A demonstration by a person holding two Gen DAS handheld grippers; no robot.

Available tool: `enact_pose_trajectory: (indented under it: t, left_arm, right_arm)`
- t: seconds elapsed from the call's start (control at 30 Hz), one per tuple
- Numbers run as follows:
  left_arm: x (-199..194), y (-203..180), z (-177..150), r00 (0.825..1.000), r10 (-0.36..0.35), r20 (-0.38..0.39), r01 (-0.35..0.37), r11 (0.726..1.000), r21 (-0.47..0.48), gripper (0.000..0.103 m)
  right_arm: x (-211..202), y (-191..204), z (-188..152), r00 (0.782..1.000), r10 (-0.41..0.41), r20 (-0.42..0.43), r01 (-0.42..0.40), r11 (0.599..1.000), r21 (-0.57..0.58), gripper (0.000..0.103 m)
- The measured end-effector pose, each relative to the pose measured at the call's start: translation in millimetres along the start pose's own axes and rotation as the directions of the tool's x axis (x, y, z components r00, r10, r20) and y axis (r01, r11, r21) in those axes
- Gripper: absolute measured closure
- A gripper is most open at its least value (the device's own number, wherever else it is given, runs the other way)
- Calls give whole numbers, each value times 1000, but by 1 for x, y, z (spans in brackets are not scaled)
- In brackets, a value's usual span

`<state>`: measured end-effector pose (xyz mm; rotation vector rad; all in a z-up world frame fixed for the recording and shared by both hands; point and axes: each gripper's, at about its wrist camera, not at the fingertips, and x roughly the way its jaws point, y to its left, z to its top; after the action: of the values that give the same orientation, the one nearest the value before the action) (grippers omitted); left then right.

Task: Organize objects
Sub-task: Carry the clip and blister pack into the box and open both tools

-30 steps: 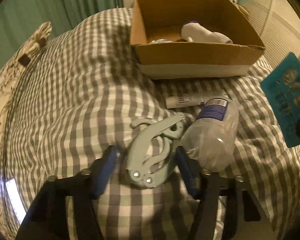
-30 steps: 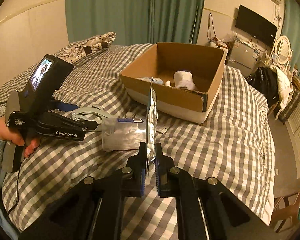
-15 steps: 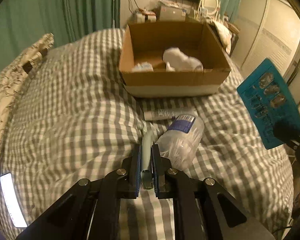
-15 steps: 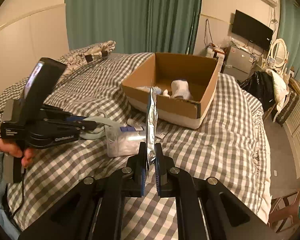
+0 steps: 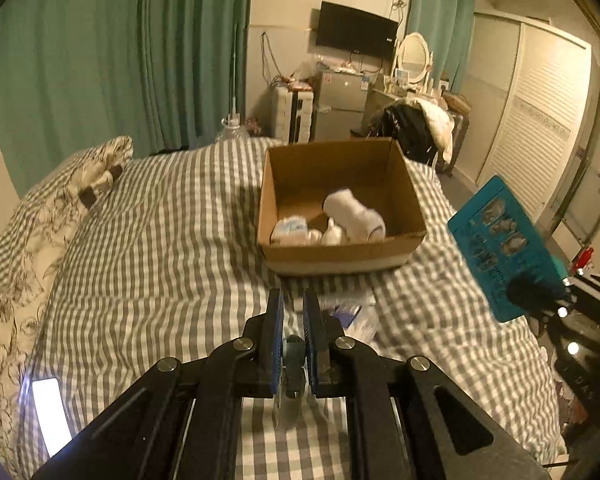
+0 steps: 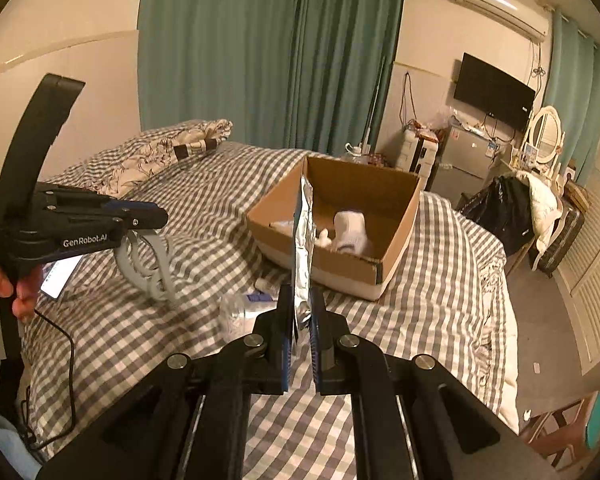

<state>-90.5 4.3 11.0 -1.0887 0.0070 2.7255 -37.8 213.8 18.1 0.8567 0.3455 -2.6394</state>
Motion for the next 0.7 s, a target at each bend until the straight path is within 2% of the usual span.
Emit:
enact_pose_trajectory:
  t: [0.27,0.5,0.6,0.7]
  left_arm:
    - [26,-16,59,999,-15,46,13,999,38,94]
    - [82,-25,127,995,-29,91,27,999,23,93]
    - [109,-26,146,995,-28,95,26,999,26,93]
    - [147,-29,153,998,-21,65,19,999,29,93]
  right_arm:
    - [27,-22,33,1000,-4,15,4,1000,21,96]
    - [69,-63,69,999,-22,38,19,996,87,96]
    - [97,-79,83,999,-20,27,17,994,104,96]
    - [134,-89,91,1000,-10,-10,11,994,105,96]
